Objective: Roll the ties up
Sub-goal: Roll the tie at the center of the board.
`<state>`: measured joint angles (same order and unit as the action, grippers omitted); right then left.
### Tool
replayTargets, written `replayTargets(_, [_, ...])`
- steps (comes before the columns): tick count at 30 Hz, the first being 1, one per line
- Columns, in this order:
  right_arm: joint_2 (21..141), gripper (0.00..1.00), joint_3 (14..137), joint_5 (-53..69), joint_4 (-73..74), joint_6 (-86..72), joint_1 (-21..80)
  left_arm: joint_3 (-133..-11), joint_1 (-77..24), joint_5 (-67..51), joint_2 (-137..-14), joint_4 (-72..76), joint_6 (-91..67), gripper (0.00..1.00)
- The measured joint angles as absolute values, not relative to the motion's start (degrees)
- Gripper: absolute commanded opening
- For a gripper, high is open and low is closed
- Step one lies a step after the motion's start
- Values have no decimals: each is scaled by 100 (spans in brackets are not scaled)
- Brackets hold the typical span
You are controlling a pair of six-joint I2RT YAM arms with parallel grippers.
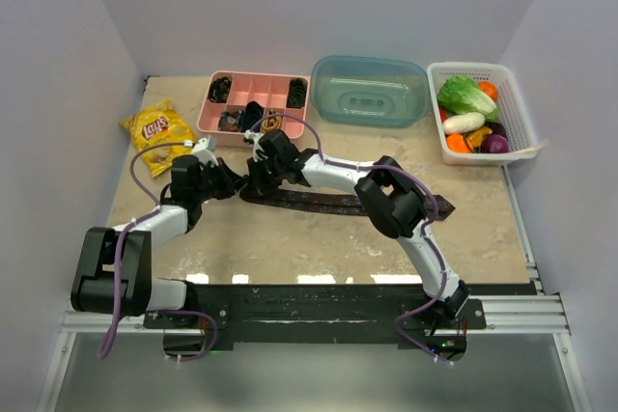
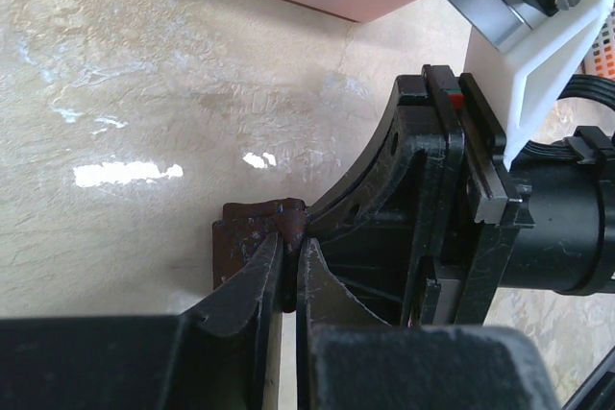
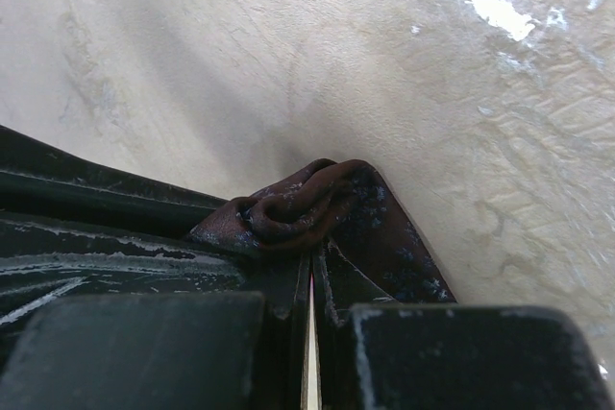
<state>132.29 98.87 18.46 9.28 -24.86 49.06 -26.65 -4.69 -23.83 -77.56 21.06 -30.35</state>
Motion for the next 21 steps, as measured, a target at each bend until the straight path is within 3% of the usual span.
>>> replayTargets(21, [13076,0,9769,1988,961,-2486,4908,-2877,-829,-1387,-7520,1291,-2641,0])
